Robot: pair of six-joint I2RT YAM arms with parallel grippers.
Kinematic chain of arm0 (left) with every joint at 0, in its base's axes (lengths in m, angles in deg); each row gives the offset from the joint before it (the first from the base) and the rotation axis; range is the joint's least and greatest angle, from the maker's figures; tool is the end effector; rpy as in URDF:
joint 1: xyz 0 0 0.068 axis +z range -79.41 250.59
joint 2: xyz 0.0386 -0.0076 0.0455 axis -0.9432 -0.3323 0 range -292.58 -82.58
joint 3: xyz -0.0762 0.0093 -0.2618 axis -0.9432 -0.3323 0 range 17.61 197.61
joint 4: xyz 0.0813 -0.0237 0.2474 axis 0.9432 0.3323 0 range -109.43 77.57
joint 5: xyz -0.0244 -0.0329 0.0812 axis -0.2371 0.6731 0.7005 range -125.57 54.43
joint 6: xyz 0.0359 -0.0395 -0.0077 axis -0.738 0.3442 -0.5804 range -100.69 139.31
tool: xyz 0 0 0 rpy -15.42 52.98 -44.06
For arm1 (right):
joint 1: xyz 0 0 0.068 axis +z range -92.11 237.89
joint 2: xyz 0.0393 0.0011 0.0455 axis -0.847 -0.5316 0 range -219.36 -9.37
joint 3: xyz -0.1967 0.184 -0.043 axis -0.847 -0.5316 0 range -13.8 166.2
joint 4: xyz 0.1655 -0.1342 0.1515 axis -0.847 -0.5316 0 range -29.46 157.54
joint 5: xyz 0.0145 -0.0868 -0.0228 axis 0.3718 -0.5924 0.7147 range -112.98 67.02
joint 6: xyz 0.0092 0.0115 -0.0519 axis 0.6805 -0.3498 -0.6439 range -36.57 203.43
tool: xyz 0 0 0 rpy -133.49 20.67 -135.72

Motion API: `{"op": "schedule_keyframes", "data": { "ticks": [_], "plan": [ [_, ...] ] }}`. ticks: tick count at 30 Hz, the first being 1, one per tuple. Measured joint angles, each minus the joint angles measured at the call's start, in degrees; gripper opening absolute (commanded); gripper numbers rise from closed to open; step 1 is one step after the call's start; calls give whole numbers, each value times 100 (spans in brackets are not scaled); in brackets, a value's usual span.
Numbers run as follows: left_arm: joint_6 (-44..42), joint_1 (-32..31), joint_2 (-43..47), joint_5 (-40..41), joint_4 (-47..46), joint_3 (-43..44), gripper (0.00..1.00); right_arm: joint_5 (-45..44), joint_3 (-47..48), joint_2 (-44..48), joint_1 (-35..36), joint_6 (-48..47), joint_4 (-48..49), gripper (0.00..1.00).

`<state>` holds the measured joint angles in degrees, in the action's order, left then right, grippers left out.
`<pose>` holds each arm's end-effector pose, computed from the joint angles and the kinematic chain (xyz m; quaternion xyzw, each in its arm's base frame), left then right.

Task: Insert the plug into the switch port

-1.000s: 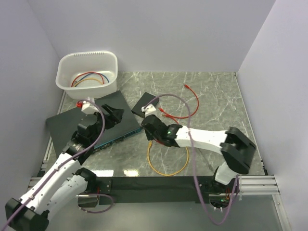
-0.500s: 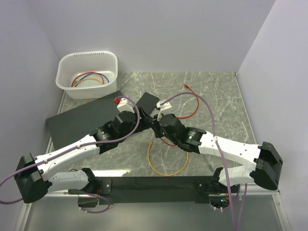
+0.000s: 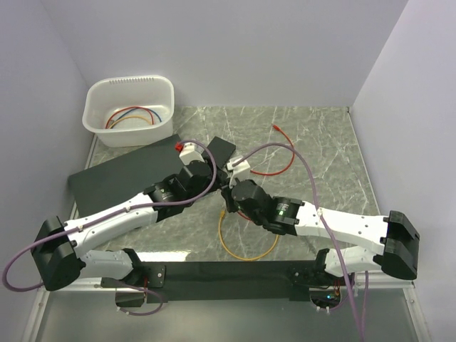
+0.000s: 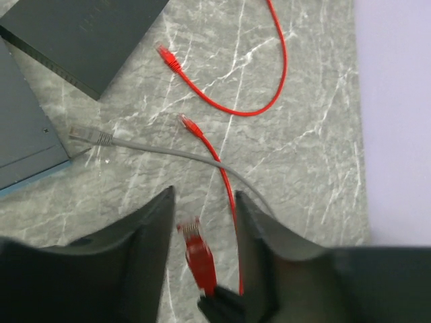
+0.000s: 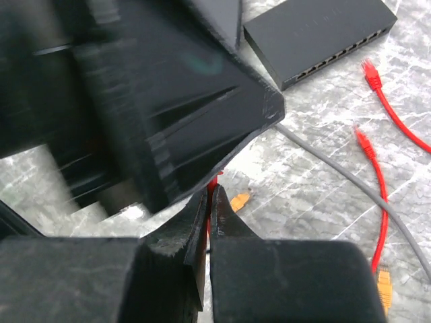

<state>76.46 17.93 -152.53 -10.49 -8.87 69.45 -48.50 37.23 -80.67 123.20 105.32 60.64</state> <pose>0.1783 -0.2089 0.2913 -0.1435 0.8347 -0.2999 0.4390 0.1310 0.2483 0.2864 -0.2010 0.8159 0.2140 0.4981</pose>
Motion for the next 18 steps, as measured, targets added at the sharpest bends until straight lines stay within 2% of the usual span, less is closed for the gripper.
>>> {"op": "schedule_keyframes", "data": {
  "ticks": [6, 9, 13, 14, 16, 17, 18],
  "plan": [
    [96, -7, -85, 44, 138, 26, 18, -592, 13, -24, 393, -83, -13, 0],
    [151, -28, -85, 39, 125, 83, 1, -820, 42, -90, 498, -83, -22, 0],
    [168, -37, -81, 48, 122, 90, 0, -1032, 52, -94, 579, -85, -28, 0],
    [186, -37, -81, 48, 105, 90, 1, -1060, 61, -94, 581, -87, -39, 24],
    [203, -37, -81, 52, 68, 90, 0, -1115, 81, -94, 588, -81, -46, 54],
    [192, -37, -79, 68, 72, 90, 1, -1154, 85, -72, 597, -98, -50, 73],
    [188, -37, -79, 79, 87, 81, 0, -1174, 83, -20, 597, -105, -66, 79]
  ]
}}
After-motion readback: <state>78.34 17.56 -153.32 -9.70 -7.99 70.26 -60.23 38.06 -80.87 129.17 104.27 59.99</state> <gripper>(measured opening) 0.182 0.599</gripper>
